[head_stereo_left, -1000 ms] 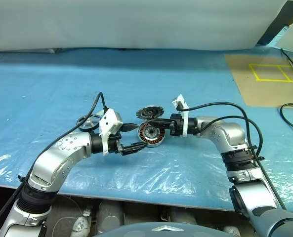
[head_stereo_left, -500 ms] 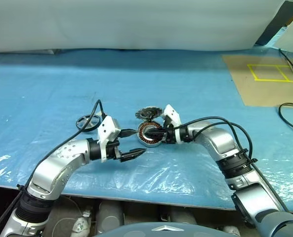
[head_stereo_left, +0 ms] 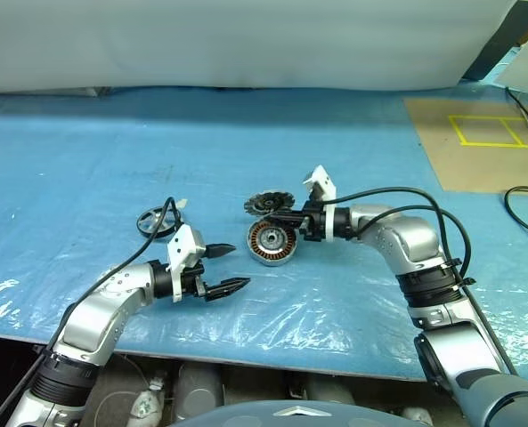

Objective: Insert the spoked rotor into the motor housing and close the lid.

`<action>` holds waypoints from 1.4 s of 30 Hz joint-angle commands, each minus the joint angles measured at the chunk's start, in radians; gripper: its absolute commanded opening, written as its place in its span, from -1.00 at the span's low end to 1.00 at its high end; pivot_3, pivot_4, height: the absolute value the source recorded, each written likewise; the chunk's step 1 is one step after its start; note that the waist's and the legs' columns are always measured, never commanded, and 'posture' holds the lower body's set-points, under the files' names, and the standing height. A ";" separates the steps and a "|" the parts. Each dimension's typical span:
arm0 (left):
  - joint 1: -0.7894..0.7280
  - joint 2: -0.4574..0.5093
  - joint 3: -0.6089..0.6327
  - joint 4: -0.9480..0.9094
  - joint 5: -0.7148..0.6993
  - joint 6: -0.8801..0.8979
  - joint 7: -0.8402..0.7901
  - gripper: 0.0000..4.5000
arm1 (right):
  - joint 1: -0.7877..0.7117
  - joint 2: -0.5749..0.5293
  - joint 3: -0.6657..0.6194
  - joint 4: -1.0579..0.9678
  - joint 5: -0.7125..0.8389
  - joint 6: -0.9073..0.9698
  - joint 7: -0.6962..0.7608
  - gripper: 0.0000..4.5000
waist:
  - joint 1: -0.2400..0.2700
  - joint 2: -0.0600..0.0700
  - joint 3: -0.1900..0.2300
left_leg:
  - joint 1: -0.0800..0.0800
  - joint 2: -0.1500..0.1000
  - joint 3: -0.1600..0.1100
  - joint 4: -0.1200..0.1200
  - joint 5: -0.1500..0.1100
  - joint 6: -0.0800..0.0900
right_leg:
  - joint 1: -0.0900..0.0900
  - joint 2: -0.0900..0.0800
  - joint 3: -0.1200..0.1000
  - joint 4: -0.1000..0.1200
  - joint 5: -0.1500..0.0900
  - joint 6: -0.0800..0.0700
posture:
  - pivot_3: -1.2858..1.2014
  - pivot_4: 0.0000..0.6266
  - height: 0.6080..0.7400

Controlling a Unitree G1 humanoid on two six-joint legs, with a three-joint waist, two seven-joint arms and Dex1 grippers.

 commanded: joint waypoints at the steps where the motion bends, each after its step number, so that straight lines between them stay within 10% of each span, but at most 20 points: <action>1: -0.005 0.003 0.013 0.012 0.002 -0.037 -0.028 0.80 | 0.013 -0.019 0.059 -0.050 -0.069 -0.080 -0.007 -0.99 | 0.000 0.000 0.000 | 0.000 0.000 0.000 0.000 0.000 0.000 | 0.000 0.000 0.000 0.000 0.000 0.000 | 0.03 -0.52 1.00; 24: 0.007 -0.051 0.011 0.317 0.077 -0.306 -0.143 0.80 | 0.037 -0.085 0.192 0.071 -0.305 -0.267 -0.021 -0.99 | -0.001 0.000 -0.001 | 0.004 0.000 0.000 0.002 0.000 0.000 | 0.004 -0.001 0.001 0.001 0.000 0.000 | 0.03 -0.52 1.00; 35: -0.013 -0.063 0.010 0.370 0.087 -0.347 -0.165 0.80 | -0.048 0.012 -0.077 -0.085 0.059 0.012 0.037 -0.99 | 0.002 0.000 -0.001 | 0.006 0.000 0.000 0.002 -0.001 0.002 | 0.005 -0.002 0.002 0.001 0.000 0.000 | 0.03 -0.52 1.00; 42: 0.025 -0.068 0.012 0.369 0.099 -0.375 -0.169 0.80 | -0.012 -0.029 0.024 -0.096 -0.006 -0.019 0.048 -0.99 | 0.002 0.000 -0.001 | 0.005 0.000 0.000 0.000 0.000 0.001 | 0.004 -0.002 0.001 0.001 0.000 -0.001 | 0.03 -0.52 1.00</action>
